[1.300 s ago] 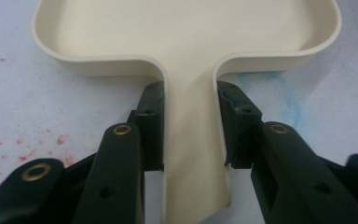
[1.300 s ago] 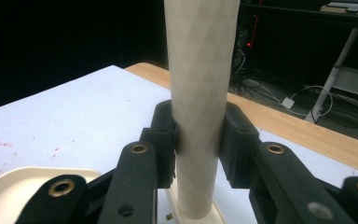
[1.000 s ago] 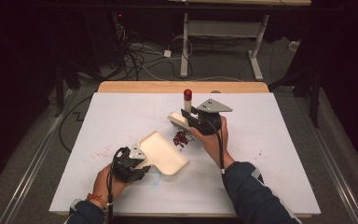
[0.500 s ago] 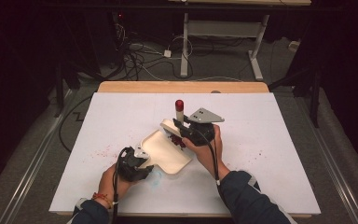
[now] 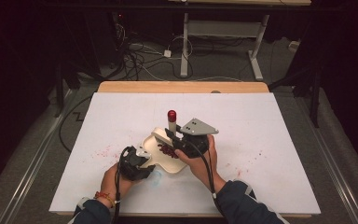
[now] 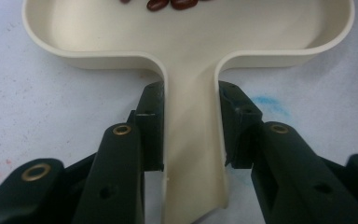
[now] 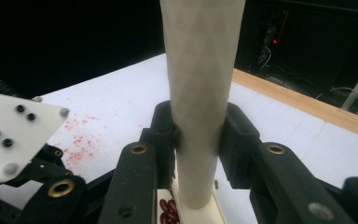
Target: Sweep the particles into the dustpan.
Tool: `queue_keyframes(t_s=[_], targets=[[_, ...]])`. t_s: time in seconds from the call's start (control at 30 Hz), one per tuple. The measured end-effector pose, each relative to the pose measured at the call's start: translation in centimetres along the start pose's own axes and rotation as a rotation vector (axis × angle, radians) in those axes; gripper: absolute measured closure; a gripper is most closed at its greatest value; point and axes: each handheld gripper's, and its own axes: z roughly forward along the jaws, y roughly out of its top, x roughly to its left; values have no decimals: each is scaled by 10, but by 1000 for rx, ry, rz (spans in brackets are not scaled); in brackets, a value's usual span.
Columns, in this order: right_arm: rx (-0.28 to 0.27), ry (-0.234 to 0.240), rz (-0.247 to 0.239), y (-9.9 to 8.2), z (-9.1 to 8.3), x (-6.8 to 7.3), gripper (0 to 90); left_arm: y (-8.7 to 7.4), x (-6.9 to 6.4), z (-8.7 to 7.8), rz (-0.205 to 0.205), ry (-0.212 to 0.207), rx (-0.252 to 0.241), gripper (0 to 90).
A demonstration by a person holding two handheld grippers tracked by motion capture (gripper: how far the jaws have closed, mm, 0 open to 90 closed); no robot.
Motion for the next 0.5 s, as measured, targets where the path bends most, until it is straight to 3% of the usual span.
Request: queue_keyframes(t_s=[0.33, 0.5], targets=[[-3, 49, 3, 1, -6, 14, 707, -1, 0, 0, 4, 0, -1, 636], [-4, 59, 10, 3, -9, 10, 709, -1, 1, 0, 12, -1, 2, 636]])
